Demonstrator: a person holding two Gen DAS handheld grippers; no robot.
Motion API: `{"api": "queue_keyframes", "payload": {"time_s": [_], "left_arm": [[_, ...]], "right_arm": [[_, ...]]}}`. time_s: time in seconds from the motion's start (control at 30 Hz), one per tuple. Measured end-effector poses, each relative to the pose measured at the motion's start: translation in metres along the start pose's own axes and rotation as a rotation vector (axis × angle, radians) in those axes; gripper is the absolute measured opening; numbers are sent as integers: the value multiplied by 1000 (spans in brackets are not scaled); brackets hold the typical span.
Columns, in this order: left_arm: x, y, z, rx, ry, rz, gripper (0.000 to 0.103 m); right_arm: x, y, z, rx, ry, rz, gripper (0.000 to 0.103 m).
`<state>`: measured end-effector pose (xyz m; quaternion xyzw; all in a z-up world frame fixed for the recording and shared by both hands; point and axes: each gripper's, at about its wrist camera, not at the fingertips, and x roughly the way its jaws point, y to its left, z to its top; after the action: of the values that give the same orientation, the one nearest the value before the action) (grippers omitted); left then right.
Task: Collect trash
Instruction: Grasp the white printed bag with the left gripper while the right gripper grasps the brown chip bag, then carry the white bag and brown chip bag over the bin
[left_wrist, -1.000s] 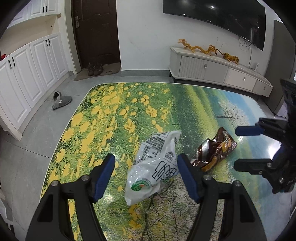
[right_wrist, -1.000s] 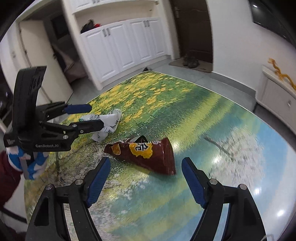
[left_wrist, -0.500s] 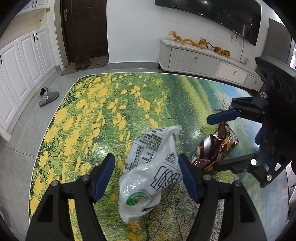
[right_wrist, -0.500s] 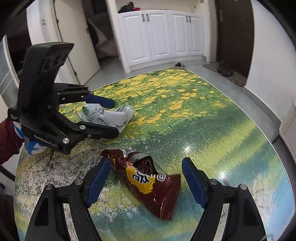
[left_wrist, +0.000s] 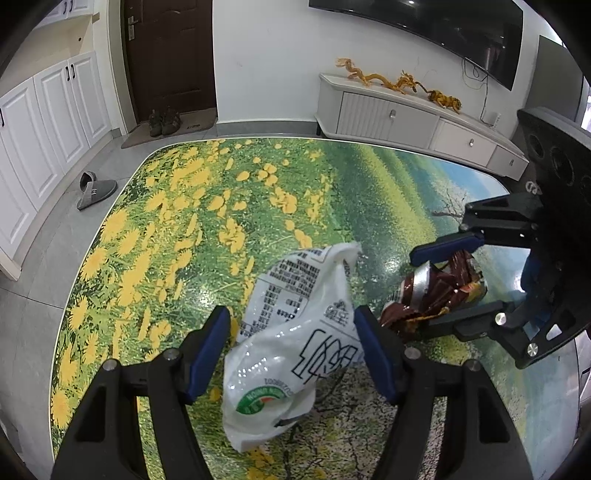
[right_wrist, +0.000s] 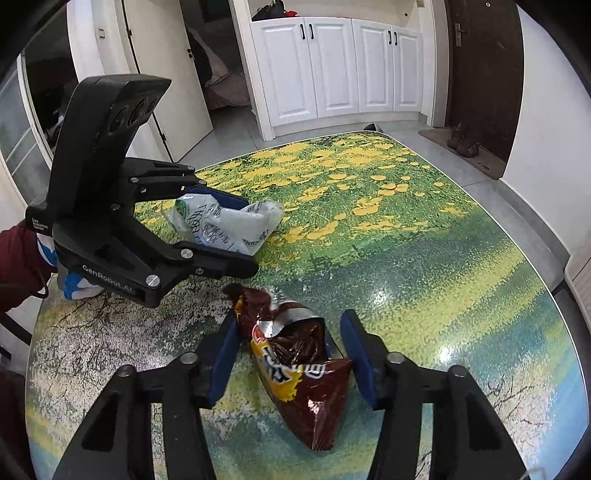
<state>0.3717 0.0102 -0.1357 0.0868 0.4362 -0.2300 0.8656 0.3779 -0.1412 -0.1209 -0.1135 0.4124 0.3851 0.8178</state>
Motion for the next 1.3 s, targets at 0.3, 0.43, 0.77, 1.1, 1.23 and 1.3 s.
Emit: {"api": "queue_keyframes", "payload": {"time_s": [0.3,0.43,0.77,1.1,1.23,1.3], "left_arm": [[-19,-10,-18,-35,-8,10,57],[-33,-19,-31,-55,-17,0,56],[-88,-59,-73,-72,-47,-15,50],[-130,-118,-125,-56,-38,22,48],[-141,-152,-132,-29,-49,21,48],[-146,-172,-134,4,-58,32,48]], "right_arm": [[-20,28,-24,43,-2,-98,33],[-33,43,-41,90,-13,-133,31],[-78,92,-93,242,-80,-164,29],[-132,121,-148,417,-181,-168,29],[-160,124,-170,495,-234,-205,29],[-175,127,-180,523,-253,-230,29]]}}
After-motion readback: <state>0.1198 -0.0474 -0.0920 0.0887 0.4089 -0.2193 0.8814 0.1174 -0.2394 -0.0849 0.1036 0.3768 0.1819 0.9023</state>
